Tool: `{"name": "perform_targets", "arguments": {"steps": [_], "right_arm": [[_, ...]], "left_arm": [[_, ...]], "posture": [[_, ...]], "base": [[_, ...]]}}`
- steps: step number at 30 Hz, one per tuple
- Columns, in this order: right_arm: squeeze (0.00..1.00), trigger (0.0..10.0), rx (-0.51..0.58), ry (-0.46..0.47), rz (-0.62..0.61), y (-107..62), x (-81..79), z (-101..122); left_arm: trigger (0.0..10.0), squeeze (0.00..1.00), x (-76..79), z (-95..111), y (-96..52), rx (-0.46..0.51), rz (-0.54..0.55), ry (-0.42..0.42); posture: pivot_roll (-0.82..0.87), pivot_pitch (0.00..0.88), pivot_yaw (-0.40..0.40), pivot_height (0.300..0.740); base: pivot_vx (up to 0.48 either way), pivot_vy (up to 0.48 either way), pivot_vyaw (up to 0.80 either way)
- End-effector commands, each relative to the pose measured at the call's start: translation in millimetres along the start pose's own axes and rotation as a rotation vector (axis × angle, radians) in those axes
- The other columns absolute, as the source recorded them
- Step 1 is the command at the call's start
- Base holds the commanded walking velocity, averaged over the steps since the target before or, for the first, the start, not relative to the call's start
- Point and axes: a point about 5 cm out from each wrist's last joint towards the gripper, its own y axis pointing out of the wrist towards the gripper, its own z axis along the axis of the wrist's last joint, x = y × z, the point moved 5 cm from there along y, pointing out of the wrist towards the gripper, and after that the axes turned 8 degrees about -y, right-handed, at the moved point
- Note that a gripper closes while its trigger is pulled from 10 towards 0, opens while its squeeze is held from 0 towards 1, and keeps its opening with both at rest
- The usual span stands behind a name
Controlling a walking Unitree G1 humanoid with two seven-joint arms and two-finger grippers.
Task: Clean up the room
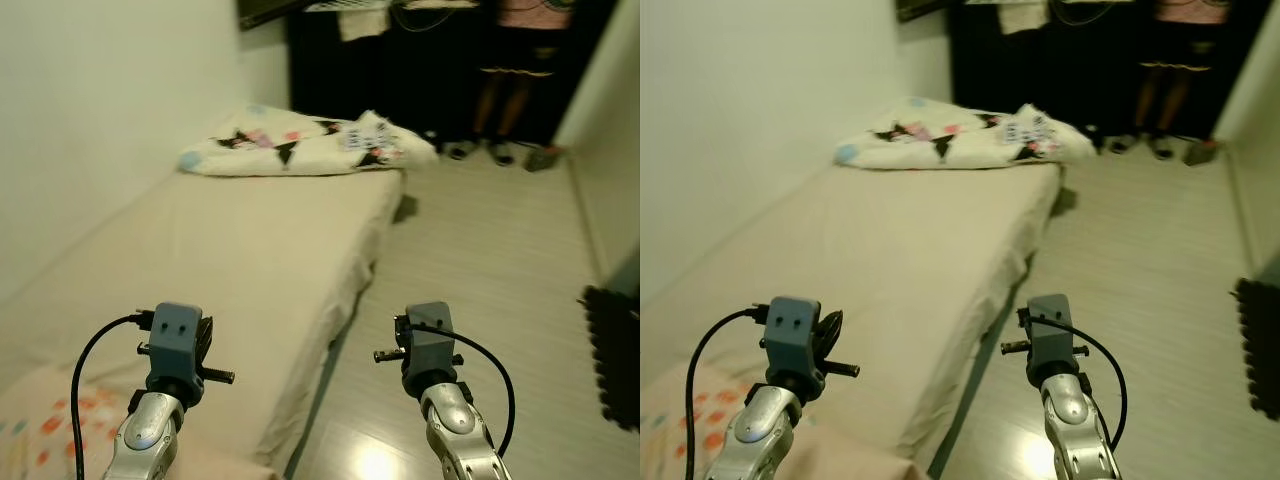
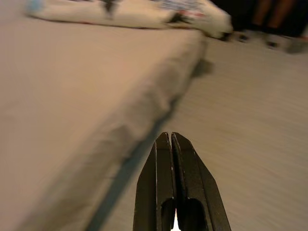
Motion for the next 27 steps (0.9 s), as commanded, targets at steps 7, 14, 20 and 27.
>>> {"name": "perform_targets", "arguments": {"steps": [7, 14, 20, 27], "right_arm": [[0.0, 10.0, -0.006, 0.032, 0.007, 1.5, -5.3, 2.0], [0.0, 10.0, -0.005, 0.036, 0.006, 1.8, -7.4, 2.2], [0.0, 10.0, -0.003, 0.037, 0.009, 2.6, -8.3, 3.1], [0.0, 10.0, -0.002, 0.033, 0.014, 2.6, -8.4, 3.4]], "left_arm": [[10.0, 0.0, -7.2, -8.5, -2.3, -0.041, 0.023, 0.041], [10.0, 0.0, -4.7, -4.0, -1.6, -0.017, 0.004, 0.018], [10.0, 0.0, -3.6, -7.0, -0.6, -0.034, 0.005, 0.041], [10.0, 0.0, -0.9, -9.2, -2.1, -0.039, -0.001, 0.039]], "posture": [[-0.05, 0.072, 0.042, 0.74], [-0.05, 0.062, 0.047, 0.74], [-0.05, 0.053, 0.041, 0.74], [-0.05, 0.053, 0.041, 0.74]], "base": [[0.0, 0.0, -0.8], [0.0, 0.0, -0.8], [0.0, 0.0, -0.8], [0.0, 0.0, -0.8]]}}
